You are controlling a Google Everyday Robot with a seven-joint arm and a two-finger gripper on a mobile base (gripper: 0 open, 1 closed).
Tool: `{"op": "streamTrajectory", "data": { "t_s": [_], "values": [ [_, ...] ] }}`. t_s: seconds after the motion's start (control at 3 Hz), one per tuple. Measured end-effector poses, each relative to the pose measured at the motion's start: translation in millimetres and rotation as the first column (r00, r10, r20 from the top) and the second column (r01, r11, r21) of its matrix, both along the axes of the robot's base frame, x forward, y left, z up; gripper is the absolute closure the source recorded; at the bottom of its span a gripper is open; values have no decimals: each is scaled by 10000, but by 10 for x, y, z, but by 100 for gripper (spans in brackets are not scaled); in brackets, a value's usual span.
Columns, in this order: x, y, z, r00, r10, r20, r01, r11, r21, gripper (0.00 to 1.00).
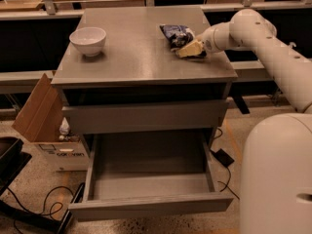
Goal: Place blue chip bag into middle drawer
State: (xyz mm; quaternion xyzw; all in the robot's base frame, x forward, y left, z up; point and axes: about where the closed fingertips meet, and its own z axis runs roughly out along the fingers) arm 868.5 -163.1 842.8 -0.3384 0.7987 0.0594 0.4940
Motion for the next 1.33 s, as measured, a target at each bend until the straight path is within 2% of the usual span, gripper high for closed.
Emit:
{"op": "streamTrajectory", "data": {
  "t_s": [0.33,1.33],
  "values": [
    [0,0,4,10000,0,0,0,10000,0,100],
    [0,0,15,10000,1,0,-1,10000,0,100]
  ]
}}
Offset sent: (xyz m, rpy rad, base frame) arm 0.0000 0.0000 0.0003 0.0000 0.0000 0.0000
